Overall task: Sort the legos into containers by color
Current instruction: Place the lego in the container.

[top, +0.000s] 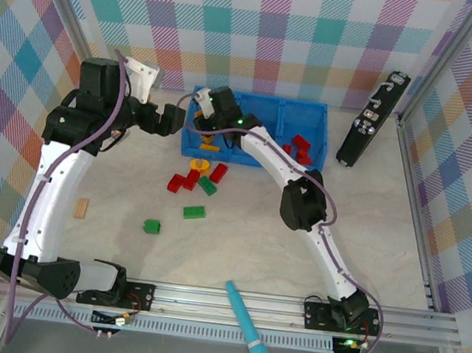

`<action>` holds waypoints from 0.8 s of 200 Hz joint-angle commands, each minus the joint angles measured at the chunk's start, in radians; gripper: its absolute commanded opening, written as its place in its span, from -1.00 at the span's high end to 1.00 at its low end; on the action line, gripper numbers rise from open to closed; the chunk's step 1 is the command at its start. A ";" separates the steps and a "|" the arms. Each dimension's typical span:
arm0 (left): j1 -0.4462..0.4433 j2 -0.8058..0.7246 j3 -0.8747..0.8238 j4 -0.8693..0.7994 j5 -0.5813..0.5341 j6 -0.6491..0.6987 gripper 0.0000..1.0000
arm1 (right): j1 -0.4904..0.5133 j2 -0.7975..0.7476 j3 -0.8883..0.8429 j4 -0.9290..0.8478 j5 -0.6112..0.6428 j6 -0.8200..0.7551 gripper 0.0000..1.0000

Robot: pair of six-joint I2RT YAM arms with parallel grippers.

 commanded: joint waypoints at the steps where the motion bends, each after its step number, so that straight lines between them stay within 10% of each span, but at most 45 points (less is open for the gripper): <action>1: -0.014 0.005 0.004 0.020 0.022 -0.001 -1.00 | 0.010 0.033 0.033 0.044 -0.004 -0.085 0.33; 106: -0.014 -0.003 0.003 -0.026 0.025 -0.064 -1.00 | 0.013 0.013 0.022 0.068 0.048 -0.116 -0.21; 160: -0.014 -0.087 -0.133 -0.116 0.019 -0.233 -1.00 | 0.009 -0.288 -0.288 0.199 0.089 -0.158 -0.47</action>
